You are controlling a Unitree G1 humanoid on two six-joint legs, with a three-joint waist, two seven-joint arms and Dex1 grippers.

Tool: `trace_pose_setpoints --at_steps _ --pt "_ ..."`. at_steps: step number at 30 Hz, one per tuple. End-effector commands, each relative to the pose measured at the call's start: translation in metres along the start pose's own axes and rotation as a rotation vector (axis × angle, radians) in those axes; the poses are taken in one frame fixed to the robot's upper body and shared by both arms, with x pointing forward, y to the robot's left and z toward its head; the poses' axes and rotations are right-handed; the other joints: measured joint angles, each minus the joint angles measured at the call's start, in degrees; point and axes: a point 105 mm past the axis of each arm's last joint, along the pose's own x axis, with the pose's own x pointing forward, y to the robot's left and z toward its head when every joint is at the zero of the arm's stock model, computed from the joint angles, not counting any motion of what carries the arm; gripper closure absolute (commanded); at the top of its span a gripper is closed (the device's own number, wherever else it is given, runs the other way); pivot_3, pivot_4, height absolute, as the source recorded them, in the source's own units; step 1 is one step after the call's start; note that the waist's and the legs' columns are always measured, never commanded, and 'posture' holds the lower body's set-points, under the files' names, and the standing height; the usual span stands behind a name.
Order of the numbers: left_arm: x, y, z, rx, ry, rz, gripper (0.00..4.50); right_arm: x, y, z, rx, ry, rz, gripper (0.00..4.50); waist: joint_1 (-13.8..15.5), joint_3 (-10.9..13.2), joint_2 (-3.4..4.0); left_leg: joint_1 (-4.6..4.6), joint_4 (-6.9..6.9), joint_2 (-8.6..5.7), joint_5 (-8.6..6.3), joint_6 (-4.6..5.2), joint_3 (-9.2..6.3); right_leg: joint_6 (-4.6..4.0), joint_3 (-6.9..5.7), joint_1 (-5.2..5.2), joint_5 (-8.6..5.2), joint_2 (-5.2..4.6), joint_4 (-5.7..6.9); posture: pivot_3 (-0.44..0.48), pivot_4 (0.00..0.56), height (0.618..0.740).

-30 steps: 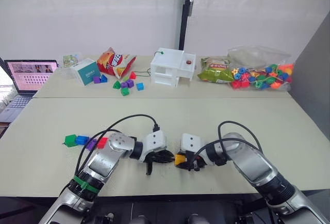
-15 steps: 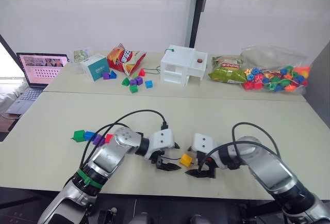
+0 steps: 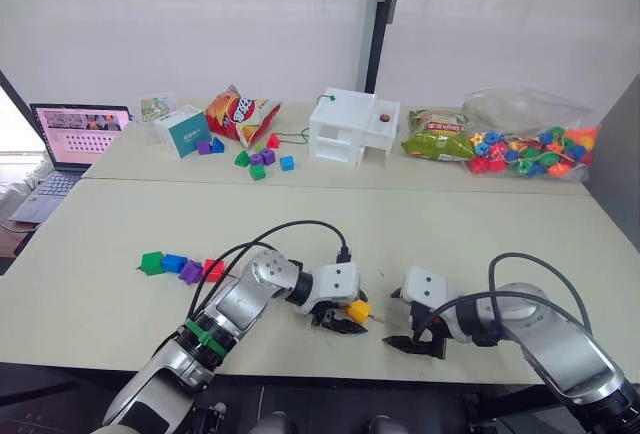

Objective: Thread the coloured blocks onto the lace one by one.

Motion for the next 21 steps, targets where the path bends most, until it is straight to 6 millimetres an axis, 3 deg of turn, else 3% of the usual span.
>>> trace_pose_setpoints --at_steps 1,5,8,18,19,21 --pt "0.001 0.003 0.008 0.050 -0.006 -0.010 3.11 0.000 0.005 -0.004 0.011 0.006 -0.002 0.00 0.0 0.0 0.00 0.00 0.00 0.00 0.00 0.00 0.00 0.00 0.00 0.01 0.00 0.00 0.00 0.000 0.150 0.740" --pt "0.000 0.002 0.006 0.050 0.001 -0.013 3.19 0.000 0.009 -0.003 0.020 -0.009 0.003 0.00 0.0 0.0 0.00 0.02 0.01 0.00 0.00 0.00 0.00 0.00 0.00 0.03 0.00 0.00 0.01 0.000 0.150 0.740" --pt "-0.002 0.003 0.004 0.046 0.007 -0.005 3.19 -0.001 0.010 -0.006 0.018 -0.006 0.004 0.81 0.0 0.0 0.00 0.02 0.01 0.01 0.00 0.00 -0.02 0.00 -0.01 0.03 0.00 0.02 0.01 0.000 0.150 0.740" --pt "-0.008 0.002 0.002 0.030 0.002 0.015 3.19 -0.005 -0.001 -0.019 0.009 0.026 -0.016 4.26 -0.2 0.0 0.00 0.26 0.03 0.05 0.00 0.00 -0.01 0.01 -0.01 0.30 -0.01 0.05 -0.04 0.000 0.150 0.740" --pt "-0.009 0.002 0.002 0.027 0.000 0.017 3.19 -0.006 -0.003 -0.020 0.010 0.031 -0.021 4.50 -0.2 0.0 -0.01 0.37 0.01 0.06 -0.01 0.01 -0.02 0.02 -0.02 0.44 -0.01 0.05 -0.08 0.000 0.150 0.740" --pt "-0.011 0.001 0.003 0.024 -0.003 0.020 3.19 -0.006 -0.005 -0.022 0.008 0.035 -0.026 4.50 -0.2 0.0 -0.01 0.58 0.00 0.09 -0.03 0.04 -0.04 0.03 -0.06 0.68 -0.02 0.05 -0.14 0.000 0.150 0.740"
